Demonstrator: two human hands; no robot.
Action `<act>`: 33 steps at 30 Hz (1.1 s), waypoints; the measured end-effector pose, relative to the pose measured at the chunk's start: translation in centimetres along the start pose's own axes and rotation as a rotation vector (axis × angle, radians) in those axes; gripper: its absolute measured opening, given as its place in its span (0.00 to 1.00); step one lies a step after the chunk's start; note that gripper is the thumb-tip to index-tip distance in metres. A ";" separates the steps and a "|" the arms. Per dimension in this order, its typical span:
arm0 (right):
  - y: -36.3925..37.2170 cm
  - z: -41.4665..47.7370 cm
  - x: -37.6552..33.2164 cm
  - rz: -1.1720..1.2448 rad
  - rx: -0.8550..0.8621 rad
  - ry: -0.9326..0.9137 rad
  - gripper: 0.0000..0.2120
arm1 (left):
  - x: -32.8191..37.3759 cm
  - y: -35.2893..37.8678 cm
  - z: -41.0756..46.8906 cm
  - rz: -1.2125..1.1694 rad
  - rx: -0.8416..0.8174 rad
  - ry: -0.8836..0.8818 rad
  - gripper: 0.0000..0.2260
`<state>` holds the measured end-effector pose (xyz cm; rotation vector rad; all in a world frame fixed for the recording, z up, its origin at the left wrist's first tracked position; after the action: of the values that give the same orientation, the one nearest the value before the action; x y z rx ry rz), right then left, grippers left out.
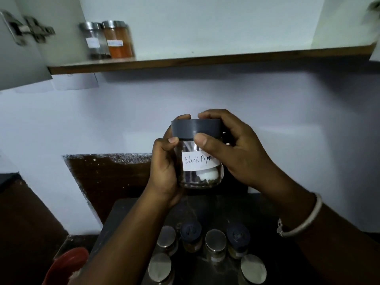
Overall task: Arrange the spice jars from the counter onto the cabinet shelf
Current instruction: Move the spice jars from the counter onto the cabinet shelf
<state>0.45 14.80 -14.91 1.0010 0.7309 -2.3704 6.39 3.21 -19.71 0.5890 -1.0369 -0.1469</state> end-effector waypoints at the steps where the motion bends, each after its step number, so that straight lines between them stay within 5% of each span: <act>1: -0.2 1.0 -0.7 -0.032 -0.004 -0.018 0.20 | 0.8 0.4 0.7 0.010 -0.024 0.027 0.29; 8: -1.6 9.1 -5.1 -0.243 0.035 -0.085 0.14 | 8.2 1.2 7.8 0.275 -0.022 0.239 0.30; 15: -2.0 20.6 -8.6 -0.365 0.171 -0.148 0.17 | 17.0 -1.6 17.4 0.709 0.106 0.427 0.21; 20: -0.3 29.5 -6.4 -0.452 0.175 -0.101 0.18 | 20.6 -8.1 23.5 1.551 0.318 0.418 0.13; 23: 1.7 33.7 -2.9 -0.517 0.089 -0.017 0.20 | 20.4 -9.9 24.5 1.846 0.419 0.378 0.17; 33: 8.5 44.1 1.7 -0.748 -0.178 0.110 0.24 | 19.8 -10.6 24.9 1.974 0.471 0.568 0.13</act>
<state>-17.80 -19.60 7.56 0.8829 1.5472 -2.7874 -2.76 -22.91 -0.90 -0.2003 -0.6869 1.9071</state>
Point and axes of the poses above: each hand's wrist, its own z-axis towards the middle knuckle, its own y-axis out of the palm, x = y × z, the point moved 7 cm from there along z, towards the middle knuckle, and after that the axes turned 1 degree about -z, right-handed, at the moved point
